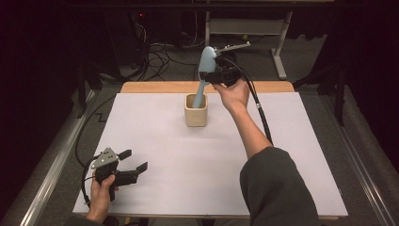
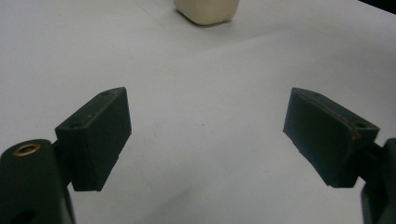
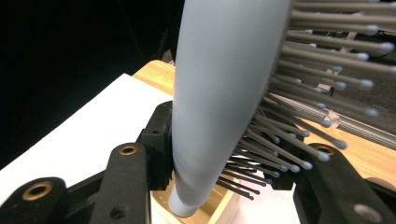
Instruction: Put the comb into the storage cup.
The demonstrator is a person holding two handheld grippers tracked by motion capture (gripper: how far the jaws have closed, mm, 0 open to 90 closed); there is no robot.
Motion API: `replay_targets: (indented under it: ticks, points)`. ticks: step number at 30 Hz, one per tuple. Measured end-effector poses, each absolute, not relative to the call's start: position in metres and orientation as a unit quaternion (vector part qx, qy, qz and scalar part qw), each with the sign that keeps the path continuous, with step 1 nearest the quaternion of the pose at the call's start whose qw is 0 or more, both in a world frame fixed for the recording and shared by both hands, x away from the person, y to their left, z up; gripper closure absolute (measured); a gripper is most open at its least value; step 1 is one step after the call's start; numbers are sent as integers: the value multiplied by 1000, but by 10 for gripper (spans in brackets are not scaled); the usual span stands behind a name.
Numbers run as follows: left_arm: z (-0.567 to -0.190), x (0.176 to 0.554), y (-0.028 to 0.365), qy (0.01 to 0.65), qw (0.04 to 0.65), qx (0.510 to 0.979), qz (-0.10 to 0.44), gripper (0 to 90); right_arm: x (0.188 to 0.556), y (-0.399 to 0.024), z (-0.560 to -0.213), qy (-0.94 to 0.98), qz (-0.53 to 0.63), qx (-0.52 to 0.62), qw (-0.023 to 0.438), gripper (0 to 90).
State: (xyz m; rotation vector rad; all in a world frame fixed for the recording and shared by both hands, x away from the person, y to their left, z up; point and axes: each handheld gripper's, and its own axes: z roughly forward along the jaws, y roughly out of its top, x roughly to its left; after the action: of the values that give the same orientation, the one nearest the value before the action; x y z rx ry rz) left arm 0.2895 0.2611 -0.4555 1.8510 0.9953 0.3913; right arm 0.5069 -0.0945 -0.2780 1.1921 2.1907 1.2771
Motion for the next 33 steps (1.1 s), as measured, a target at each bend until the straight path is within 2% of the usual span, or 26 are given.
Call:
replay_targets:
  ticks: [33]
  points:
    - [-454,288,263,404,494,752,165,158,517,-74,-311,790,421,420,148,540]
